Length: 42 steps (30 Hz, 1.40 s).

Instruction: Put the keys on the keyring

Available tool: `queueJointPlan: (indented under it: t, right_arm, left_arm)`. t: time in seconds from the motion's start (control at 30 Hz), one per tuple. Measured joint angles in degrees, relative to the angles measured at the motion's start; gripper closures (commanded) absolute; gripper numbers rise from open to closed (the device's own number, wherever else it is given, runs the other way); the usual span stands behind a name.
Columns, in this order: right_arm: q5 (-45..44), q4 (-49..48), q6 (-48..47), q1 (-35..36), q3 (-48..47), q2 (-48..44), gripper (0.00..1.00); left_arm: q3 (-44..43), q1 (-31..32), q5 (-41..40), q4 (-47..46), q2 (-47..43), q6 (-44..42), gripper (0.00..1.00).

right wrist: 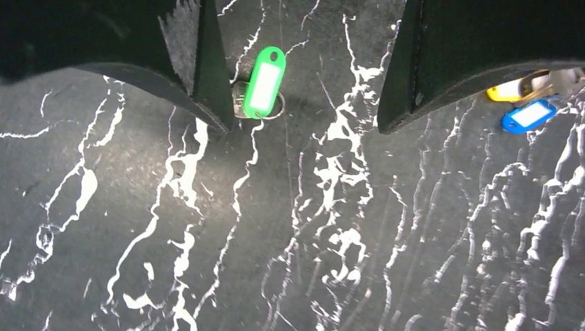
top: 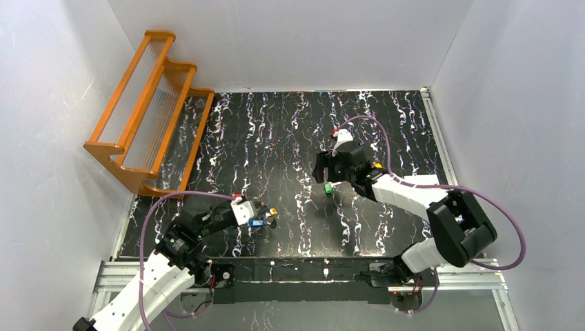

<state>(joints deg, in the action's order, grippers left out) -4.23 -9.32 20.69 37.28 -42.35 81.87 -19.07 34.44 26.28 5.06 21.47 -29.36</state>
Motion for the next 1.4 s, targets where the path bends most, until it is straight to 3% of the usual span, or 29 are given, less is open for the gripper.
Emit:
queueJointPlan:
  t: [0.03,0.1,0.3,0.6,0.73,0.97,1.13,1.4]
  right_arm:
    - [-0.1,1.1,0.1,-0.5,-0.3,0.6,0.35]
    - [-0.3,3.2,0.2,-0.8,-1.6,2.5,0.42]
    - [0.5,8.1,0.5,-1.6,-6.7,9.6,0.43]
    - [-0.5,13.1,2.0,-1.9,-7.3,11.6,0.49]
    - [-1.2,13.9,2.1,-2.0,-7.3,11.9,0.68]
    - [-0.5,13.9,1.8,-2.0,-7.3,12.3,0.84]
    - [6.2,14.3,1.1,-2.1,-8.0,12.7,0.96]
    - [24.7,14.3,-0.2,0.1,-9.6,15.6,0.99]
  left_arm:
    - [0.0,0.0,0.0,0.0,0.5,0.0,1.00]
    - [0.0,0.0,0.2,0.0,1.0,0.0,1.00]
    - [0.0,0.0,0.9,-0.1,1.4,0.0,1.00]
    - [0.0,0.0,1.4,0.0,1.4,0.0,1.00]
    - [-0.1,0.0,1.6,0.0,1.6,-0.3,1.00]
    - [-0.3,0.0,1.6,0.4,1.7,-0.7,1.00]
    - [-0.5,0.0,1.6,0.8,1.8,-0.8,1.00]
    - [-0.6,0.0,1.6,0.8,2.1,-1.1,1.00]
